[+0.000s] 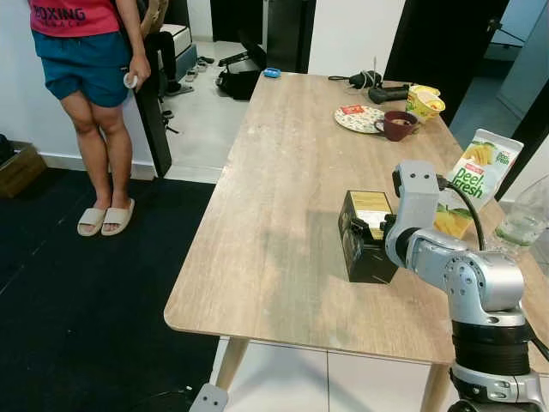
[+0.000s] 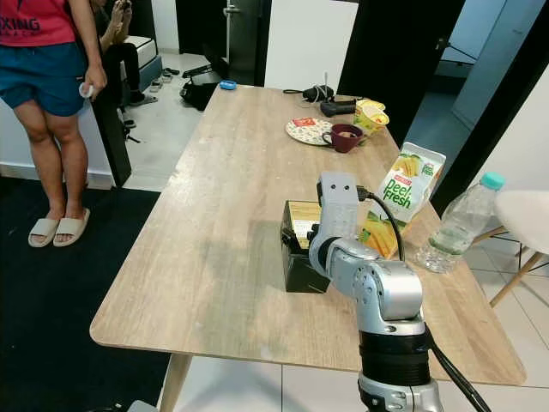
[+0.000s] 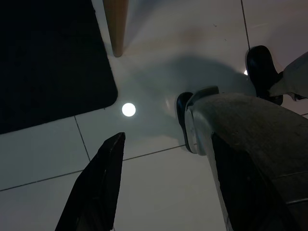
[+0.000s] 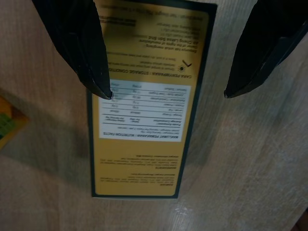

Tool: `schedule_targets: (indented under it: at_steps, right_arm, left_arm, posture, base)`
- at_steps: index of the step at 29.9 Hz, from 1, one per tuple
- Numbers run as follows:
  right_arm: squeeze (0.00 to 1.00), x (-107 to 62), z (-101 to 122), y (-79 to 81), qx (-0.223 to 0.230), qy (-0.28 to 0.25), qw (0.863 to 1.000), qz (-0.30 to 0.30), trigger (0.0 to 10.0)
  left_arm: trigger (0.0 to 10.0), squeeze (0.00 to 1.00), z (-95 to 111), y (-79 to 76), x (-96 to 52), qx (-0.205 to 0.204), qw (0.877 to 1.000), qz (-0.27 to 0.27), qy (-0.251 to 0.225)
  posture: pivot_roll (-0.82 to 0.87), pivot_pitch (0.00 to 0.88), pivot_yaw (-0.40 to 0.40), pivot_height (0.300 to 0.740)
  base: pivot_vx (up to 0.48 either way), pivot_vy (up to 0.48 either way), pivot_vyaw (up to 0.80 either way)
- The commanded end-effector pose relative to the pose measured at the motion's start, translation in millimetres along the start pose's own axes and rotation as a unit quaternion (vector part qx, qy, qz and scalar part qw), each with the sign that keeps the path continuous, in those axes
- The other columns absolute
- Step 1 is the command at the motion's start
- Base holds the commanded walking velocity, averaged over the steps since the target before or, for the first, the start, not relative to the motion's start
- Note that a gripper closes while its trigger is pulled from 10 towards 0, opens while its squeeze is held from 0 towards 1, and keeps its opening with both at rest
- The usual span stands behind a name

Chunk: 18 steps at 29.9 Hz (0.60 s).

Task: Restocking fridge

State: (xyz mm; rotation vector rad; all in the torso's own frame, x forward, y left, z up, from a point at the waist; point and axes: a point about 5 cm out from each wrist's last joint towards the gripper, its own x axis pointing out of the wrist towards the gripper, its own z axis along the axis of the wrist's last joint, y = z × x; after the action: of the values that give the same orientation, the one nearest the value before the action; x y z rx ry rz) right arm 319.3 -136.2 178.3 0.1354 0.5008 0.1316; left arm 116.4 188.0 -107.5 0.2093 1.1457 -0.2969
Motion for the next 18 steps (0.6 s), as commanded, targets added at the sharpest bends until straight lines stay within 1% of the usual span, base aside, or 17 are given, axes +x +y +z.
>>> schedule_targets:
  at_steps: [1,8,10,12,13,15,17,18]
  right_arm:
    - [0.23,-1.9,2.4,-2.9,-0.005,-0.011,1.0,-0.014,10.0]
    - [0.22,-2.2,6.2,-4.9,-0.005,-0.02,1.0,-0.022,10.0]
    - [0.22,-2.2,6.0,-4.4,-0.015,-0.022,0.999,-0.024,10.0]
    - [0.18,-2.2,6.0,-4.2,-0.017,-0.023,0.999,-0.026,10.0]
    - [0.18,-2.2,6.0,-4.2,-0.017,-0.023,0.999,-0.026,10.0]
    - [0.11,-2.3,6.3,-4.2,-0.02,-0.025,0.999,-0.029,10.0]
    - [0.11,-2.4,6.5,-4.3,-0.022,-0.026,0.999,-0.03,10.0]
    - [0.06,-2.4,6.6,-4.4,-0.025,-0.027,0.999,-0.031,10.0]
  left_arm:
    - [10.0,0.0,-22.6,-27.8,0.3,-0.003,0.998,-0.045,0.045]
    - [10.0,0.0,-22.5,-28.3,0.3,-0.003,0.998,-0.046,0.045]
    - [10.0,0.0,-22.8,-28.0,0.2,-0.002,0.998,-0.045,0.046]
    - [10.0,0.0,-22.8,-27.8,0.2,-0.002,0.998,-0.045,0.046]
    - [10.0,0.0,-22.8,-27.8,0.2,-0.002,0.998,-0.045,0.046]
    - [10.0,0.0,-22.8,-27.7,0.2,-0.002,0.998,-0.045,0.046]
    - [10.0,0.0,-22.8,-27.7,0.2,-0.002,0.998,-0.045,0.045]
    - [10.0,0.0,-22.6,-27.8,0.3,-0.002,0.998,-0.045,0.045]
  posture:
    - [0.0,0.0,-0.143,0.74]
    - [0.01,0.0,-0.145,0.74]
    - [0.01,0.0,-0.146,0.74]
    - [0.01,0.0,-0.146,0.74]
    - [0.01,0.0,-0.146,0.74]
    - [0.01,0.0,-0.146,0.74]
    - [0.01,0.0,-0.146,0.74]
    - [0.01,0.0,-0.146,0.74]
  base:
    - [0.0,0.0,0.0]
    - [0.0,0.0,0.0]
    - [0.0,0.0,0.0]
    - [0.0,0.0,0.0]
    - [0.0,0.0,0.0]
    - [0.0,0.0,0.0]
    - [0.0,0.0,0.0]
    - [0.0,0.0,0.0]
